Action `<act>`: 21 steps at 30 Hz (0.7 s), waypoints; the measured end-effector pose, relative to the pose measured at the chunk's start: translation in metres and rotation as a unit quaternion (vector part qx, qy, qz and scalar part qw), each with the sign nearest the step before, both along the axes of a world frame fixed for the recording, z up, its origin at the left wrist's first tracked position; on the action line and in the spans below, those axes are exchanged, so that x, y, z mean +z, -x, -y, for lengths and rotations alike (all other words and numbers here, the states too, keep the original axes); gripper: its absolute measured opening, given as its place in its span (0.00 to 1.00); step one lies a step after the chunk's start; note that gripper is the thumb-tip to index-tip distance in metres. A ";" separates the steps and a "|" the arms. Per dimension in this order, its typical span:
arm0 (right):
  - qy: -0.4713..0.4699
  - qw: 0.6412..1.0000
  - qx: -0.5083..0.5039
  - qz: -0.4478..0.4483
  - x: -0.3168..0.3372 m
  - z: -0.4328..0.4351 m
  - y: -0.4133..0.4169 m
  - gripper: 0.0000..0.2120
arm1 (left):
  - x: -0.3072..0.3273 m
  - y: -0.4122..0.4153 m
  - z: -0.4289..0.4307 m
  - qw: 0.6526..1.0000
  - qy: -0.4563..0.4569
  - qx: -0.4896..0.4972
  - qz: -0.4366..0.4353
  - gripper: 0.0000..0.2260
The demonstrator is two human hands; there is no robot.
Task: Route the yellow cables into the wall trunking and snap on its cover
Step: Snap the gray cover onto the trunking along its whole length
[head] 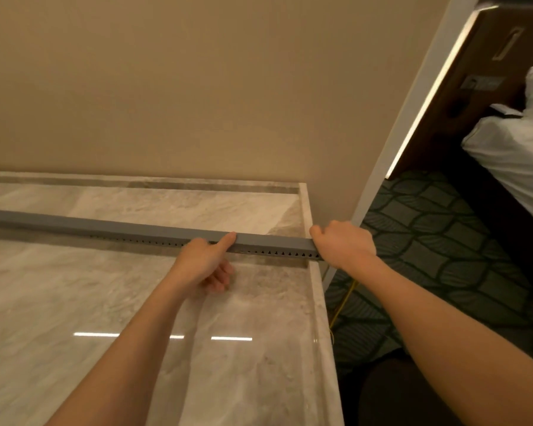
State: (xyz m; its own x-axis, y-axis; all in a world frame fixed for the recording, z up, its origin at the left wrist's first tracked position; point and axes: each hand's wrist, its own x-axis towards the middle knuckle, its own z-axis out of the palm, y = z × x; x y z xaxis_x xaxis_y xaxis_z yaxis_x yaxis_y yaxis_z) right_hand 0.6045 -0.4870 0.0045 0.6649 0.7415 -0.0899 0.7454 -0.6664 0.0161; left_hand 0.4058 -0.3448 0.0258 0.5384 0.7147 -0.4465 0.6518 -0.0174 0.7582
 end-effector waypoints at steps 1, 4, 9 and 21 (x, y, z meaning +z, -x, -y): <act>-0.005 1.000 0.000 -0.002 0.000 0.000 0.000 0.19 | 0.007 -0.003 -0.002 0.995 -0.084 -0.034 -0.044 0.26; -0.025 1.000 -0.006 0.002 0.000 0.001 0.000 0.20 | 0.026 -0.029 0.002 0.929 -0.351 -0.061 -0.099 0.22; -0.059 0.998 -0.021 0.003 0.000 0.002 0.003 0.21 | 0.033 -0.089 0.029 0.869 -0.463 -0.175 -0.001 0.18; -0.050 0.998 -0.048 -0.009 -0.002 0.003 0.002 0.22 | -0.008 -0.118 0.033 0.797 -0.419 -0.397 -0.179 0.17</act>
